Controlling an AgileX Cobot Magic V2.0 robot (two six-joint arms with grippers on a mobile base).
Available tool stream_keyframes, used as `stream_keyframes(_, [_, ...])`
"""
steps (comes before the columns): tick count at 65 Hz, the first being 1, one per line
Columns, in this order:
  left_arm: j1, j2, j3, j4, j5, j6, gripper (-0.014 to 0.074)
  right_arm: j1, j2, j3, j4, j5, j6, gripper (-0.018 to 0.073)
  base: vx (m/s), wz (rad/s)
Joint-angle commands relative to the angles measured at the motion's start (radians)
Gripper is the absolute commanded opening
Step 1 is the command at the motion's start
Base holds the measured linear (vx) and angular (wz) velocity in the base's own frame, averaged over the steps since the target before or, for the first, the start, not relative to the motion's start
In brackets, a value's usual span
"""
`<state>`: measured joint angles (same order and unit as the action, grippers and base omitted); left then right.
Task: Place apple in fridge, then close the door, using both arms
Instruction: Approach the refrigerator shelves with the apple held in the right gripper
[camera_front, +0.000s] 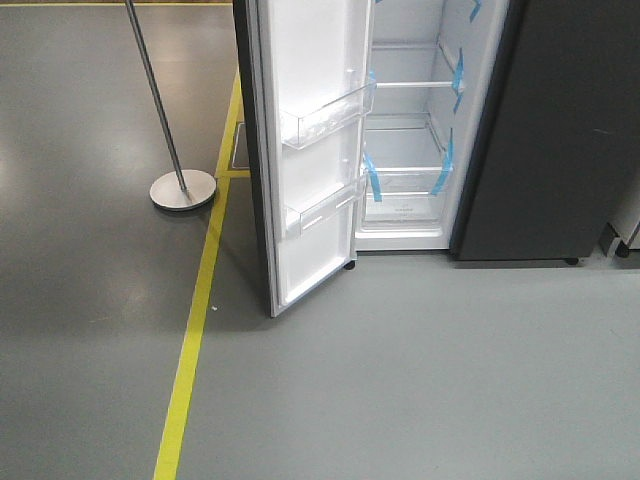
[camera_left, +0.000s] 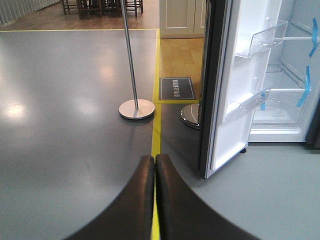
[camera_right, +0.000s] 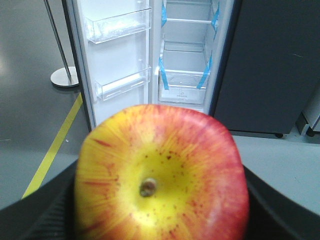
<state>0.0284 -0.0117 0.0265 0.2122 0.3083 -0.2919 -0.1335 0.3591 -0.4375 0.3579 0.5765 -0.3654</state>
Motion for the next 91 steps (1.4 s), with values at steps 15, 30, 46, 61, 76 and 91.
stream_keyframes(15, [-0.003,-0.014,0.02,-0.003,-0.064,-0.01,-0.0005,-0.001,0.007,-0.027,0.015,-0.08,-0.007,0.003,0.06,0.0])
stream_keyframes(30, [-0.003,-0.014,0.02,-0.003,-0.064,-0.01,-0.0005,-0.001,0.007,-0.027,0.015,-0.08,-0.007,0.003,0.06,0.0])
stream_keyframes(46, [-0.003,-0.014,0.02,-0.003,-0.064,-0.01,-0.0005,-0.001,0.007,-0.027,0.015,-0.08,-0.007,0.003,0.05,0.0])
stream_keyframes(61, [-0.003,-0.014,0.02,-0.003,-0.064,-0.01,-0.0005,-0.001,0.007,-0.027,0.015,-0.08,-0.007,0.003,0.05,0.0])
stream_keyframes(76, [-0.003,-0.014,0.02,-0.003,-0.064,-0.01,-0.0005,-0.001,0.007,-0.027,0.015,-0.08,-0.007,0.003,0.04,0.0])
stream_keyframes(91, [-0.003,-0.014,0.02,-0.003,-0.064,-0.01,-0.0005,-0.001,0.007,-0.027,0.015,-0.08,-0.007,0.003,0.05,0.01])
